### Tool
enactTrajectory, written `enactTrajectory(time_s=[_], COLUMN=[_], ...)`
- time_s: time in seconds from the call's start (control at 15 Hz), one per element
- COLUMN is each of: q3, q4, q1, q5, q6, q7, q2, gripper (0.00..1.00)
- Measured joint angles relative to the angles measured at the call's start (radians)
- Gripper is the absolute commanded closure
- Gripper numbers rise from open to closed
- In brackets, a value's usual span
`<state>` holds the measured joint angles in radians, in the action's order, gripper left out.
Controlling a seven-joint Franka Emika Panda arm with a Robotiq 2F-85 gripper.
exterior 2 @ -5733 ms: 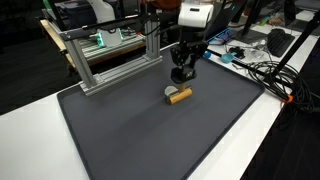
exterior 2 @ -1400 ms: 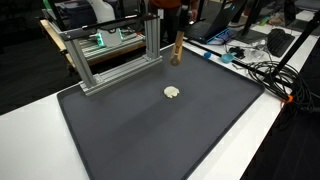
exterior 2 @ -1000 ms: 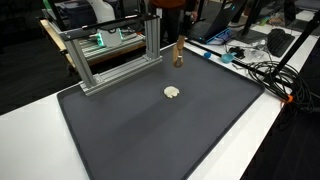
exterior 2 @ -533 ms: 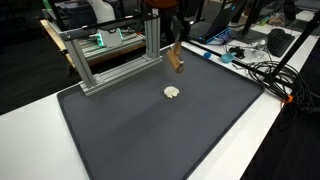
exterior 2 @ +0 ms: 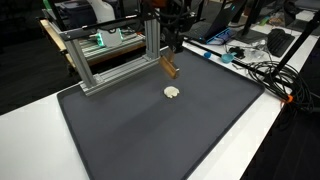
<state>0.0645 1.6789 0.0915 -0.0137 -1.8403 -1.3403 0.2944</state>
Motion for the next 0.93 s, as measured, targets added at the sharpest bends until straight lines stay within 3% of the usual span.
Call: enactTrajectory(time_s=[0.13, 0.2, 0.47, 0.73, 0.8, 0.87, 0.93], q3=[0.001, 0.001, 0.000, -0.002, -0.003, -0.004, -0.005], q4=[-0.002, -0.003, 0.026, 0.162, 0.197, 0.229, 0.252], q1=[0.000, 0.000, 0.000, 0.010, 0.012, 0.015, 0.017], q5=[-0.001, -0.001, -0.005, -0.066, -0.080, -0.096, -0.106], q6=[0.001, 0.001, -0.035, -0.213, -0.253, -0.288, -0.311], q7=[-0.002, -0.002, -0.008, -0.043, -0.058, -0.075, -0.087], q2=[0.000, 0.000, -0.005, -0.053, -0.066, -0.077, -0.086], gripper=[0.54, 0.79, 0.79, 0.79, 0.54, 0.54, 0.79])
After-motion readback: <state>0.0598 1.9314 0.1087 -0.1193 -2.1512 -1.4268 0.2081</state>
